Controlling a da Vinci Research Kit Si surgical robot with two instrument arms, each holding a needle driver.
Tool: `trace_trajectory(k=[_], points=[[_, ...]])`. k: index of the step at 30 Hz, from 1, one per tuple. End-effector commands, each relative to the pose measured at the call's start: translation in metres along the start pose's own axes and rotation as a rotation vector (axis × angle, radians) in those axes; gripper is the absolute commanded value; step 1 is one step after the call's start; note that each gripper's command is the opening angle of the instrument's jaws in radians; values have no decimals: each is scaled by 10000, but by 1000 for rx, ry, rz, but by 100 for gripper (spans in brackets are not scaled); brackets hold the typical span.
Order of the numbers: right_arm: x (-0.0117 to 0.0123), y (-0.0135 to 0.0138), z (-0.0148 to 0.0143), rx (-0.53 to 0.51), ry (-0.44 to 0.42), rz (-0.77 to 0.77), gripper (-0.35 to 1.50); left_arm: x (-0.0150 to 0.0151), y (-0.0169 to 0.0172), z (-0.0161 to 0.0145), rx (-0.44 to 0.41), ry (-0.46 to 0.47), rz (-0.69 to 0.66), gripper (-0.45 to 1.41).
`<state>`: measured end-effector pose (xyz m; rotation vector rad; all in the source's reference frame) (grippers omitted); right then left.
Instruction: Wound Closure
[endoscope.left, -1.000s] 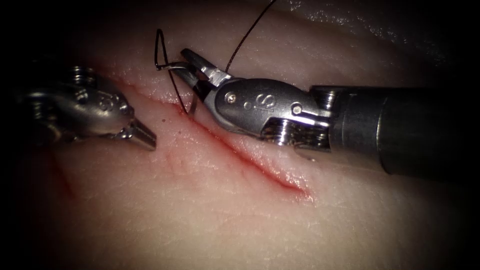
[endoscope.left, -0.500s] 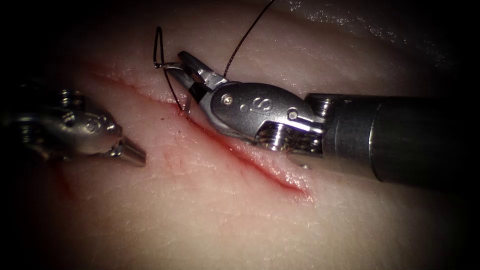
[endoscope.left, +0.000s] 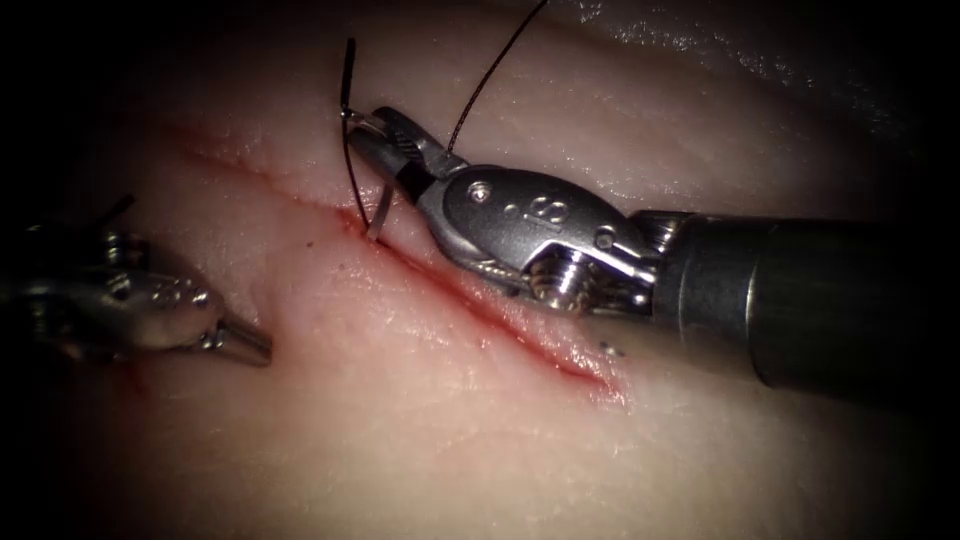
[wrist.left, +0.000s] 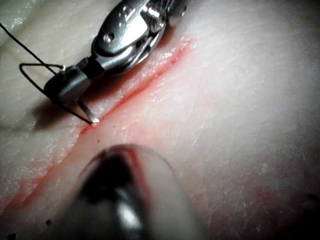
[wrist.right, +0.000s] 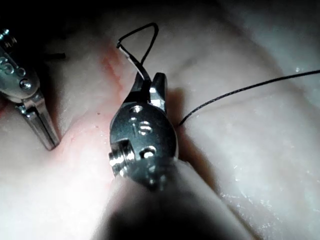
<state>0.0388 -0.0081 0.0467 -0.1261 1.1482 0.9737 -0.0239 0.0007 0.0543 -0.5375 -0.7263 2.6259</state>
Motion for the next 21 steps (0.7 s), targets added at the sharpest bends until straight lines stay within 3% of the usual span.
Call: trace_trajectory(k=[1, 21], points=[[-5, -4, 8, 1, -2, 5, -35, 2, 0, 8, -2, 3, 1, -25], [-1, 0, 11, -95, -6, 185, -35, 12, 2, 5, 10, 25, -9, -25]])
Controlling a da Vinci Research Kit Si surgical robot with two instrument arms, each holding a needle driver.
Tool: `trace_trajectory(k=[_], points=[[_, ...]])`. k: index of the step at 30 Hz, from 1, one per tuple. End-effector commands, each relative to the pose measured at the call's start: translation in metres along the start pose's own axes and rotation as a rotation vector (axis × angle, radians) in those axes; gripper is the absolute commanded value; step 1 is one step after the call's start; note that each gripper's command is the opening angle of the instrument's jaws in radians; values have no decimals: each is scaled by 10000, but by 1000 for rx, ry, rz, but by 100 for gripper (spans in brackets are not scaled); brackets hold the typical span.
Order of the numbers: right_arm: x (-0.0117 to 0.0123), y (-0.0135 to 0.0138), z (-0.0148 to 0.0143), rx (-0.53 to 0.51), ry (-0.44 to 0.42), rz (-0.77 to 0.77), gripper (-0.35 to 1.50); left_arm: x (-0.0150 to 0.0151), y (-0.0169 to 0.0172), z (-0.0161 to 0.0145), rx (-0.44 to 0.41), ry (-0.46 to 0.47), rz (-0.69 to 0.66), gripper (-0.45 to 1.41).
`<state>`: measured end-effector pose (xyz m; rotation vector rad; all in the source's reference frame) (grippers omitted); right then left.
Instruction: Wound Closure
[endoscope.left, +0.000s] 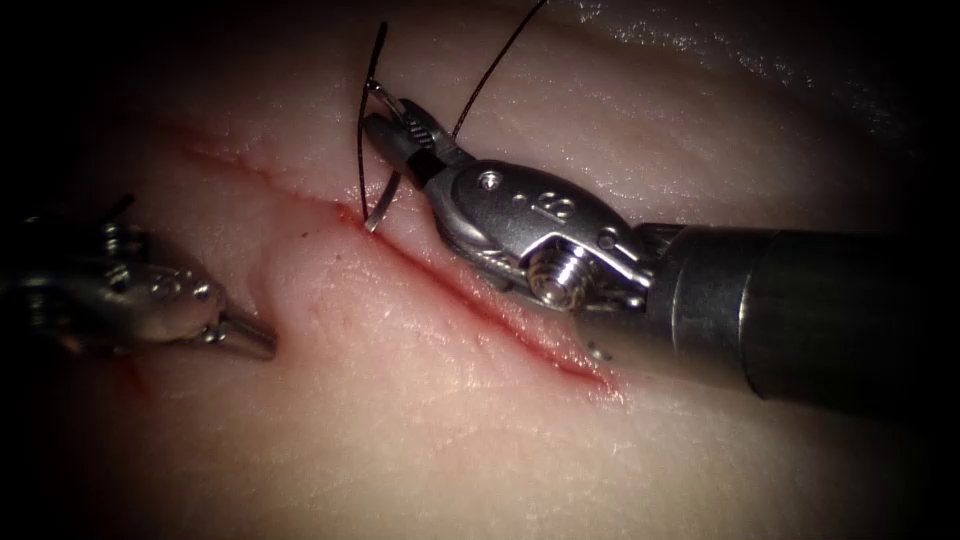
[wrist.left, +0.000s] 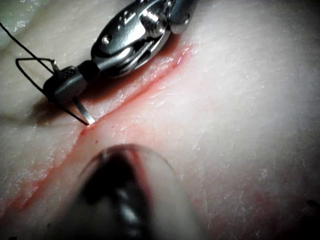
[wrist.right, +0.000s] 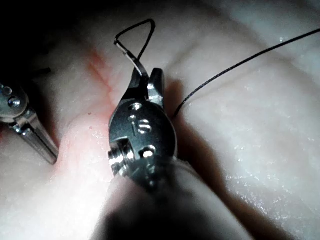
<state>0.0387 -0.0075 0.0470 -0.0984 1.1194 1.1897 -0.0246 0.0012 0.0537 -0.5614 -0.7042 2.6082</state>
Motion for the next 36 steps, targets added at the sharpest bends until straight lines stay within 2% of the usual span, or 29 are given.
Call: trace_trajectory(k=[1, 6, 13, 17, 36], points=[[-3, -6, 7, 5, -3, 11, -35, 2, 1, 10, -2, 2, 0, -25], [-5, -9, 9, 21, -32, 77, -35, 1, -1, 11, -3, 11, 2, -25], [-21, -14, 10, 78, -118, 284, -35, -12, -6, 8, 4, 15, -1, -25], [-19, -16, 8, 87, -135, 398, -35, -15, -7, 7, 3, 15, 1, -25], [-11, -43, 3, 164, -215, 742, -35, -24, -8, 8, 5, 17, 2, -27]])
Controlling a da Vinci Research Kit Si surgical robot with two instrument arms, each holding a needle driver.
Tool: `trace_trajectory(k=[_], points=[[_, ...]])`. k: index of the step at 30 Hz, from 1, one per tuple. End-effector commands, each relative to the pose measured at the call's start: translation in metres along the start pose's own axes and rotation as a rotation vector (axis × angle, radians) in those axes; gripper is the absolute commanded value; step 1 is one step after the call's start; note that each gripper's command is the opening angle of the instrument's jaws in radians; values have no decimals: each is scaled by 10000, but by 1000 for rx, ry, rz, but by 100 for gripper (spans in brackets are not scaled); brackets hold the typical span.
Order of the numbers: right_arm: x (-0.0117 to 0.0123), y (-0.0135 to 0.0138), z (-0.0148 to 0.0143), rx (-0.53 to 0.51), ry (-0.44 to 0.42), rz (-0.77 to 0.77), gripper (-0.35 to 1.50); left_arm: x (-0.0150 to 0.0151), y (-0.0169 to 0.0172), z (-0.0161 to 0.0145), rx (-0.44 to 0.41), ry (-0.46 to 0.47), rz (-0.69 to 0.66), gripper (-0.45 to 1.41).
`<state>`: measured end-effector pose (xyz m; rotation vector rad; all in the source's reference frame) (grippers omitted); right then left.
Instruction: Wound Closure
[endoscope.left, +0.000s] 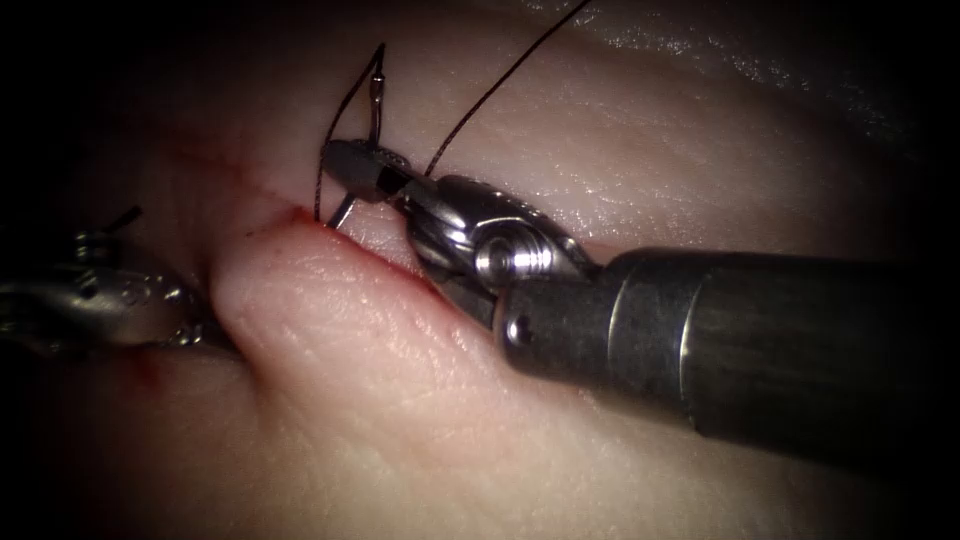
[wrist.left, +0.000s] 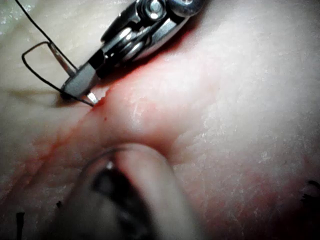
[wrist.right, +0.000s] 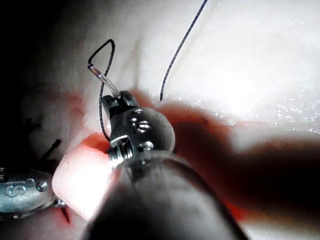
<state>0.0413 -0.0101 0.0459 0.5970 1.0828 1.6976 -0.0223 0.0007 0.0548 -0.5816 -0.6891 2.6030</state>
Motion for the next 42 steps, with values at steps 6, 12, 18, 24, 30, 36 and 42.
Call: trace_trajectory(k=[6, 12, 18, 24, 30, 36, 42], points=[[-4, -19, 5, 56, -32, 156, -35, -5, 0, 5, -2, 1, -5, -27], [-6, -26, 5, 90, -57, 227, -35, -6, 0, 5, -2, 1, -5, -27], [-4, -32, 4, 125, -48, 288, -35, -7, 1, 7, 1, 2, -6, -27], [-4, -46, 4, 164, -48, 329, -35, -7, 1, 7, 1, 2, -6, -27], [-9, -51, 5, 180, -65, 386, -35, -8, 1, 7, 1, 2, -6, -27], [-10, -51, 4, 190, -94, 500, -35, -8, 2, 6, 1, 2, -6, -27], [-11, -54, 3, 201, -112, 564, -35, -8, 2, 6, 1, 2, -6, -27]])
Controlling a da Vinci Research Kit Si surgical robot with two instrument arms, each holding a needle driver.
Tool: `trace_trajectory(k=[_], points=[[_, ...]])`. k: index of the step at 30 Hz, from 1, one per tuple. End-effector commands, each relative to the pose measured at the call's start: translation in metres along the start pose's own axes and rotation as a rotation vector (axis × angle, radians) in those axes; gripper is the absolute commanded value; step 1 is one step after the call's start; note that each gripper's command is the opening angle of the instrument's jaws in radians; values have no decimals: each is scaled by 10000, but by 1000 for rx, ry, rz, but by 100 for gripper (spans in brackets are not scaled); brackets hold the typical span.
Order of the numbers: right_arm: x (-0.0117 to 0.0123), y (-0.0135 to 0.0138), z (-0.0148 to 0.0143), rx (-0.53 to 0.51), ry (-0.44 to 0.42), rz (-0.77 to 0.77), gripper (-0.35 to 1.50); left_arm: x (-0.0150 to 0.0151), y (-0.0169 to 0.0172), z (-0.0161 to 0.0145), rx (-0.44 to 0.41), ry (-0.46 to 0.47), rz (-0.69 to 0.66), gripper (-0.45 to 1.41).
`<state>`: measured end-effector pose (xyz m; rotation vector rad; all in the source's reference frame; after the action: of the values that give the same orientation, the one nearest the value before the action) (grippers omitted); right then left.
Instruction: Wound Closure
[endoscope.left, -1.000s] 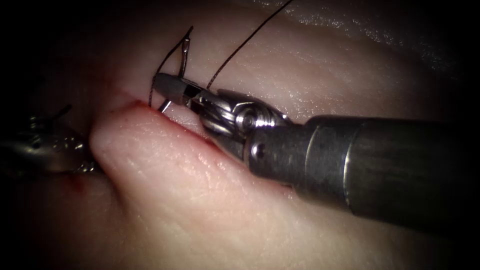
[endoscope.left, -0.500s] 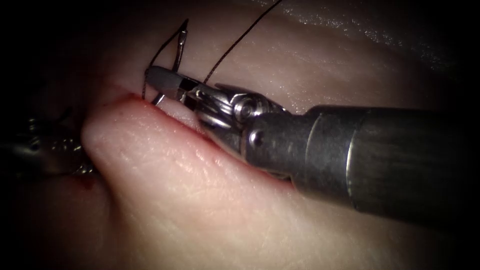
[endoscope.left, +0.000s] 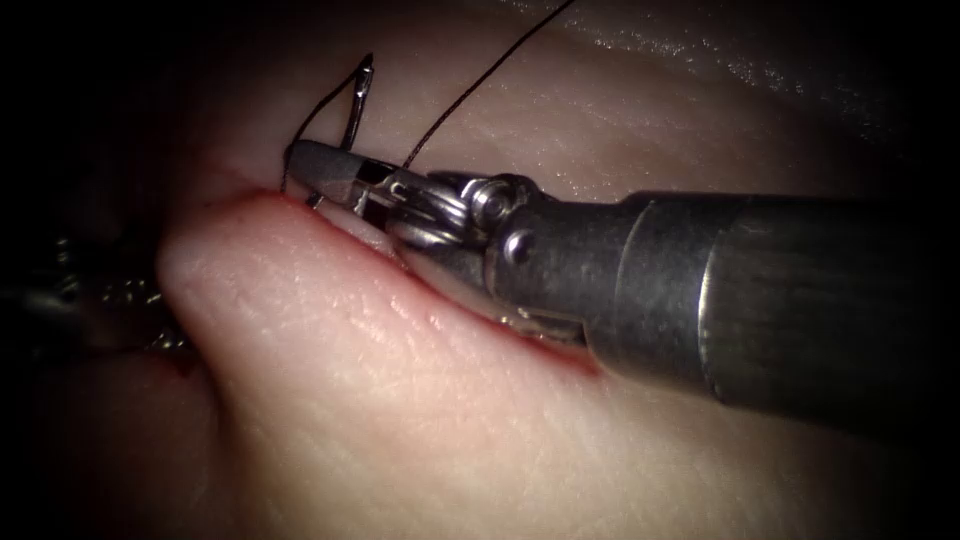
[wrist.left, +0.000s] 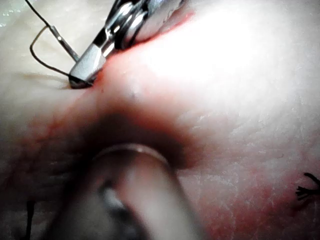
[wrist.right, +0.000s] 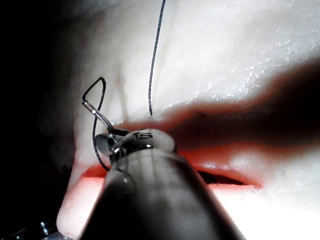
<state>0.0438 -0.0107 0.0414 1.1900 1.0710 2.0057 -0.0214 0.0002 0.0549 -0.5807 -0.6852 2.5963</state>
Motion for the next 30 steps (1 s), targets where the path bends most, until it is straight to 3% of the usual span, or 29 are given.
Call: trace_trajectory(k=[1, 10, 30], points=[[-1, -1, 8, 4, -4, 14, -35, 1, 1, 8, -1, 0, 0, -27], [-9, -5, 8, 3, -74, 125, -35, -1, 2, 9, 1, 1, 0, -27], [-21, -12, 10, 89, -88, 275, -35, -3, 3, 13, 0, 0, 0, -28]])
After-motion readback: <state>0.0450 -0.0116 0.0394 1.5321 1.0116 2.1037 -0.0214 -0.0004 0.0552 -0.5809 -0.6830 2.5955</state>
